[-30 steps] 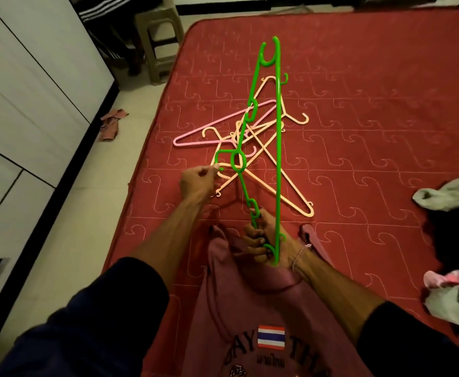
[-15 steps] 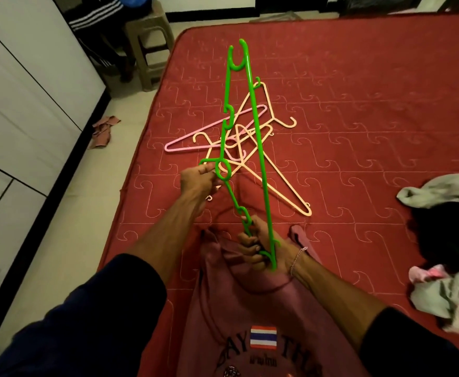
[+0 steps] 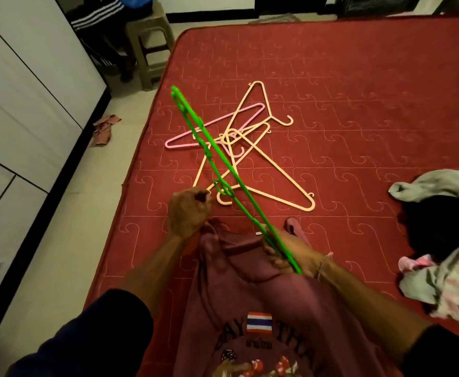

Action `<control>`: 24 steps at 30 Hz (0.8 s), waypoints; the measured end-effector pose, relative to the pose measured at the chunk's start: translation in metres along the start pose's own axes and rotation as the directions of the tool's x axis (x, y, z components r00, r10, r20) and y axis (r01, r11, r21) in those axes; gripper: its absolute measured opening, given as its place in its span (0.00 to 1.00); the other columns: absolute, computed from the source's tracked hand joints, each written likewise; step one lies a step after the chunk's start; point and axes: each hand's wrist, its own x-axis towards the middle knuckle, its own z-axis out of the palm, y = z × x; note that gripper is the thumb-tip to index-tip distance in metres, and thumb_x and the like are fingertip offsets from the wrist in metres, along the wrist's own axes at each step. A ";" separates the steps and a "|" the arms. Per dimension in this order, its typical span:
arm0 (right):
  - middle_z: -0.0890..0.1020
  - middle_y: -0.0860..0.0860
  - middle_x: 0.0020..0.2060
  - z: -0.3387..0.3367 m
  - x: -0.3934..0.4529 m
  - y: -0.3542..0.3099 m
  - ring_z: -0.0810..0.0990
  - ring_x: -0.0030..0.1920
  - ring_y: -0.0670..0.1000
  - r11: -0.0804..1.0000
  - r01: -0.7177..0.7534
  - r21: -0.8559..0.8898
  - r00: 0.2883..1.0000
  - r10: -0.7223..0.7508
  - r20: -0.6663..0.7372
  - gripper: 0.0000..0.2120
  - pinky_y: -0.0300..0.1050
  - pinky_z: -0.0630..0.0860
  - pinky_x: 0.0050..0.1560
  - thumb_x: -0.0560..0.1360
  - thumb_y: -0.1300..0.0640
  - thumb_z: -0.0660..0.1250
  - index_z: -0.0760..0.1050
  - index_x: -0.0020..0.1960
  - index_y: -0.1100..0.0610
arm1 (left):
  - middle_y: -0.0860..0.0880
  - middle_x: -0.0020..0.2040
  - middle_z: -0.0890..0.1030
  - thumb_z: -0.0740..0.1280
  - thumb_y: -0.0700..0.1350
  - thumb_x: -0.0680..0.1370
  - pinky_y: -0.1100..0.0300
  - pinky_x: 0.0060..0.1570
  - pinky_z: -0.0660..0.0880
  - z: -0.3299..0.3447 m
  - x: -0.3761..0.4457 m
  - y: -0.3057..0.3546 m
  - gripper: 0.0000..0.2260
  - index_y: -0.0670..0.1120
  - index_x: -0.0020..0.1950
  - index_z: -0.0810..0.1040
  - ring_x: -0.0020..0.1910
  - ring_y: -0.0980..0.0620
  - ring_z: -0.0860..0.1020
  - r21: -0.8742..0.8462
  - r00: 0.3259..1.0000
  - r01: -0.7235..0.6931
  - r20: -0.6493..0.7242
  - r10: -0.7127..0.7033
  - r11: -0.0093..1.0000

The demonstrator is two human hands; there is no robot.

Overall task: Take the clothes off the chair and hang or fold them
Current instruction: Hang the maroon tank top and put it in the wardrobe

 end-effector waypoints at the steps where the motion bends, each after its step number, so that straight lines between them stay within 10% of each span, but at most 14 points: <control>1: 0.74 0.52 0.22 0.000 -0.003 0.000 0.70 0.21 0.49 1.000 0.008 -0.018 1.000 -0.009 -0.016 0.28 0.38 0.67 0.21 0.81 0.35 0.55 0.77 0.36 0.55 | 0.49 0.41 0.86 0.68 0.51 0.75 0.56 0.40 0.80 0.000 -0.008 -0.004 0.11 0.47 0.46 0.87 0.36 0.51 0.83 0.015 0.999 0.048 0.024 -0.048 0.999; 7: 0.70 0.46 0.22 -0.048 -0.026 0.022 0.67 0.24 0.46 0.899 0.200 -0.390 0.875 -0.343 -0.342 0.32 0.44 0.63 0.31 0.81 0.34 0.54 0.76 0.33 0.58 | 0.42 0.45 0.85 0.74 0.49 0.74 0.58 0.44 0.73 0.021 -0.047 -0.033 0.11 0.42 0.47 0.85 0.47 0.43 0.83 0.079 0.846 0.469 0.245 -0.473 0.880; 11: 0.71 0.47 0.19 -0.087 -0.036 0.032 0.72 0.24 0.48 0.696 0.025 -0.718 0.741 -0.495 -0.453 0.29 0.43 0.64 0.29 0.79 0.32 0.51 0.80 0.35 0.48 | 0.41 0.44 0.85 0.76 0.52 0.72 0.55 0.45 0.77 0.038 -0.054 -0.029 0.14 0.41 0.46 0.85 0.46 0.43 0.83 0.008 0.817 0.541 0.234 -0.528 0.841; 19: 0.77 0.52 0.23 -0.136 -0.032 0.041 0.74 0.27 0.52 0.486 -0.184 -0.854 0.679 -0.565 -0.468 0.34 0.40 0.69 0.30 0.75 0.24 0.47 0.85 0.47 0.44 | 0.40 0.46 0.85 0.76 0.44 0.72 0.54 0.46 0.74 0.039 -0.049 -0.024 0.06 0.42 0.45 0.85 0.48 0.40 0.82 -0.003 0.798 0.595 0.123 -0.590 0.804; 24: 0.80 0.54 0.27 -0.156 -0.026 0.047 0.76 0.29 0.57 0.463 -0.256 -0.849 0.654 -0.563 -0.505 0.36 0.41 0.69 0.32 0.74 0.23 0.47 0.85 0.49 0.45 | 0.49 0.30 0.76 0.70 0.44 0.77 0.58 0.32 0.68 0.031 -0.044 -0.023 0.14 0.45 0.32 0.78 0.33 0.49 0.74 -0.280 0.696 0.716 0.210 -0.686 0.640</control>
